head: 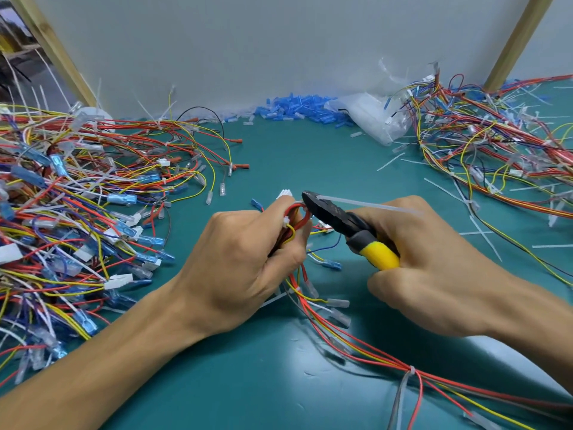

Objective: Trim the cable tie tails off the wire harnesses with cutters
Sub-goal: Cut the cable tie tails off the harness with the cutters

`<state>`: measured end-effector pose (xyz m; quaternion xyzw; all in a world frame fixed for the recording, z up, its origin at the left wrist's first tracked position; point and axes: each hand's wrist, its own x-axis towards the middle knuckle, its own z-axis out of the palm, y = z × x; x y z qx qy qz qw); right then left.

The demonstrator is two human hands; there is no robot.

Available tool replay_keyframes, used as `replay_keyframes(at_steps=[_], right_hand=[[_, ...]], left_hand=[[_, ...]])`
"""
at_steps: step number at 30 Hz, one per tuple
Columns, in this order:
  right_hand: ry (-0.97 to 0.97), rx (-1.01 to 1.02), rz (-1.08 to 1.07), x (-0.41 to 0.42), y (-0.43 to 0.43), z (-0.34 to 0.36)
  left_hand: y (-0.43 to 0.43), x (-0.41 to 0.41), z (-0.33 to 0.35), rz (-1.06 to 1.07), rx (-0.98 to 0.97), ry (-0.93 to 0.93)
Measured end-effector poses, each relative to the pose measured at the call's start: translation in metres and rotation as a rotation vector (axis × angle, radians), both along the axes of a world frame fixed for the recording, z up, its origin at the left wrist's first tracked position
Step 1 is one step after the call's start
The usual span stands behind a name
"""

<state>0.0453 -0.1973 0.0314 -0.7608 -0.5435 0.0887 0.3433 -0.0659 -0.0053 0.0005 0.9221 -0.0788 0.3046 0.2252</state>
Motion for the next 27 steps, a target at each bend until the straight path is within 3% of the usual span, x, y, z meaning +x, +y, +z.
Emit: replay_keyframes(at_steps=[6,11,15,17,19,24,27], right_hand=[[0.114,-0.017,-0.089,0.000,-0.001,-0.002],[0.619,0.218,-0.200,0.019,0.000,0.009],[1.140,0.401,-0.177,0.028,-0.007,0.010],[1.259,0.444,-0.139,0.033,-0.009,0.010],[1.224,0.434,-0.105,0.034,-0.008,0.009],[0.562,0.233,-0.068,0.023,-0.004,0.010],[0.408,0.081,0.081,0.014,-0.004,0.009]], left_hand=[[-0.001,0.000,0.001,-0.004,-0.032,-0.041],[-0.001,0.001,0.001,-0.022,-0.149,-0.038],[-0.002,0.003,0.001,0.004,-0.277,-0.013],[-0.001,0.004,0.000,0.023,-0.353,0.016],[0.001,0.004,0.000,0.042,-0.394,0.029],[0.003,0.005,0.002,0.074,-0.432,0.024],[0.002,0.005,0.004,0.081,-0.475,0.009]])
